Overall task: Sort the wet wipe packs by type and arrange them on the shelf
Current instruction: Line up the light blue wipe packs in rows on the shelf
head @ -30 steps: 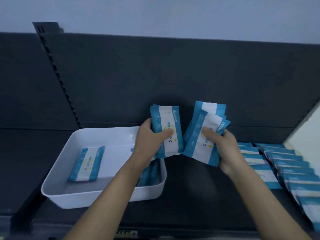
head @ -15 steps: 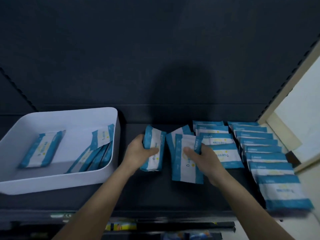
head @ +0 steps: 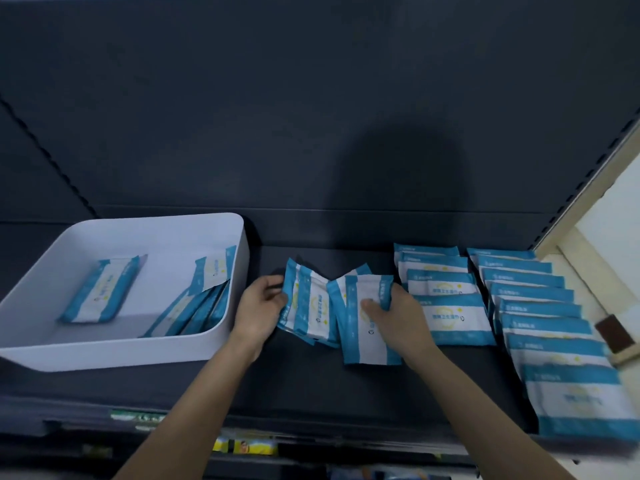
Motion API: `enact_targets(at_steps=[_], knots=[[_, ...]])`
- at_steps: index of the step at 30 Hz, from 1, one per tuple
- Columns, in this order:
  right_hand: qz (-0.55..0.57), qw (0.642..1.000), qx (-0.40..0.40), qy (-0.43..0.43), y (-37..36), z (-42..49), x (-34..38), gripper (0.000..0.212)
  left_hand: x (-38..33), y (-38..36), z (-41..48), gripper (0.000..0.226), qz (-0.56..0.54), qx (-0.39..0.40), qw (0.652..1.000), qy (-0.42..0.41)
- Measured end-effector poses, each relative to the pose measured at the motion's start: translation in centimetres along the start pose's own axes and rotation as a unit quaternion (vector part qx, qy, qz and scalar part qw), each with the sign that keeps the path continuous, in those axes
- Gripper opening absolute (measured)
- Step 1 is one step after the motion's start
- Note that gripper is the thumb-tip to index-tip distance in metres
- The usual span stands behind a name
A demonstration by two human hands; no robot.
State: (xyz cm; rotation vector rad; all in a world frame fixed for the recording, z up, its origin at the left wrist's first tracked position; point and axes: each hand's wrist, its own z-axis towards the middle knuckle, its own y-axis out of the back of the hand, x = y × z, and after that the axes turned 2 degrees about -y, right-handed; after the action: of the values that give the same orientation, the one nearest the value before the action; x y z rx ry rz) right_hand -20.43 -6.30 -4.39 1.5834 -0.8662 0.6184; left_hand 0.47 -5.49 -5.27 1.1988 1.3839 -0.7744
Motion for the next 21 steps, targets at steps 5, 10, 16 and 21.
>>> enact_targets(at_steps=[5, 10, 16, 21], knots=[[-0.002, 1.000, -0.029, -0.012, -0.5, -0.6, 0.3, 0.024, 0.1, 0.0, 0.0, 0.007, -0.047, 0.035, 0.998, 0.029], [0.021, 0.998, -0.064, -0.022, -1.1, -1.3, 0.6, 0.021, 0.4, -0.1, -0.5, 0.041, 0.018, 0.110, 0.993, 0.028], [-0.004, 0.997, -0.075, -0.030, -0.4, -1.9, 0.4, 0.021, 1.1, 0.5, -0.1, 0.047, -0.026, 0.010, 0.999, 0.024], [-0.091, 0.992, -0.083, 0.025, -1.0, -2.9, 1.1, 0.073, 0.2, 0.3, -0.8, 0.043, -0.119, -0.029, 0.992, -0.024]])
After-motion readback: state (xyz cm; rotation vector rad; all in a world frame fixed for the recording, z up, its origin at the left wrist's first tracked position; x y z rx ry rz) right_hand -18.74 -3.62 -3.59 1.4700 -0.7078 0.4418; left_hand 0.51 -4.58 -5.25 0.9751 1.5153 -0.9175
